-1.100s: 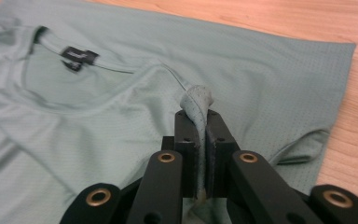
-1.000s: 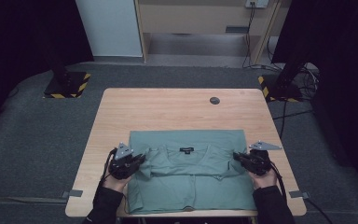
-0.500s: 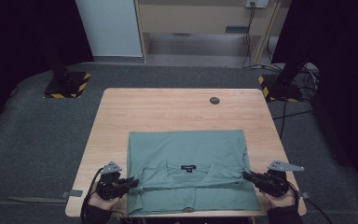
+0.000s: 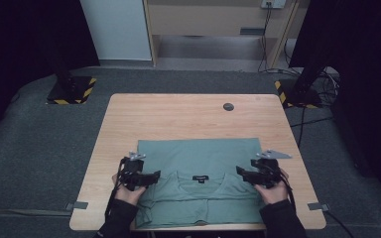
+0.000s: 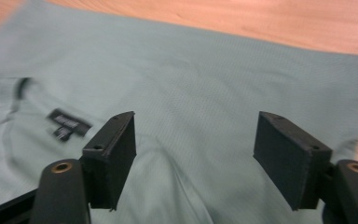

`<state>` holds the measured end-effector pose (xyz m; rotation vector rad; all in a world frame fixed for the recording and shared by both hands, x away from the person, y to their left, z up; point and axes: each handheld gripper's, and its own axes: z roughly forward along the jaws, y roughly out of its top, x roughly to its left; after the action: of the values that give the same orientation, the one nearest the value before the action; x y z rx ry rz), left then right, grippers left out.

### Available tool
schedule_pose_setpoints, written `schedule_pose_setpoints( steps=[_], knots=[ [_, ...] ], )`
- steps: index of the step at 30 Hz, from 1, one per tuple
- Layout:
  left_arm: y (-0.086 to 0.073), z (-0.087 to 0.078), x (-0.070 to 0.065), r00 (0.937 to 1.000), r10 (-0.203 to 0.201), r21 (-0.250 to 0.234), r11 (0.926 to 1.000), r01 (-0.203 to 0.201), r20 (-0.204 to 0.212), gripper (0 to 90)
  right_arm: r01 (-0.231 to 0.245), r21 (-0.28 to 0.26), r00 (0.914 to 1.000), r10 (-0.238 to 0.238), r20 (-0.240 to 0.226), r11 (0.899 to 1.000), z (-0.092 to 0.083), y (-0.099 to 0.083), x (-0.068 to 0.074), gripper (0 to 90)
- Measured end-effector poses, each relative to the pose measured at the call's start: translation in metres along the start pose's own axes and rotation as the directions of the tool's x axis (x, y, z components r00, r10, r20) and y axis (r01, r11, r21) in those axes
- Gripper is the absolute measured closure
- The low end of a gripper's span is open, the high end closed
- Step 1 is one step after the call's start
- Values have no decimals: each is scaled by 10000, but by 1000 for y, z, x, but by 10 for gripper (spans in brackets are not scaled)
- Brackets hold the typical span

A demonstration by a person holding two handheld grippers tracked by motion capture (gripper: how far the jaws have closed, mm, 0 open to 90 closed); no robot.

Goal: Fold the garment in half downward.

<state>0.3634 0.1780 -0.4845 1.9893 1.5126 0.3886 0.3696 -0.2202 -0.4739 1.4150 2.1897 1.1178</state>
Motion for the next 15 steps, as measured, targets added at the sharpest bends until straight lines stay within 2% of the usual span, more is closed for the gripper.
schedule_pose_setpoints(
  steps=[3, 4, 8, 11, 15],
  knots=[
    [9, 13, -14, 9958, 112, 71, 9999, -106, -907, 223, -45, 668, 9982, 5, 603, 9978, 22, 9, 10, 287],
    [11, 17, -16, 9941, 114, 73, 9999, -107, -1075, 223, -97, 828, 9973, 36, 733, 9965, 29, 10, 11, 287],
    [12, 27, -19, 9952, 83, 212, 9998, -63, -970, 222, -410, 1364, 9941, 267, 1050, 9898, 50, 9, 10, 278],
    [10, 29, -20, 9957, 81, 146, 9999, -68, -922, 207, -566, 1648, 9913, 358, 1266, 9847, 61, 4, 6, 264],
    [6, 30, -21, 9965, 185, 59, 9998, -180, -810, 181, -363, 1694, 9909, 134, 1340, 9849, 64, -1, 7, 248]
  ],
)
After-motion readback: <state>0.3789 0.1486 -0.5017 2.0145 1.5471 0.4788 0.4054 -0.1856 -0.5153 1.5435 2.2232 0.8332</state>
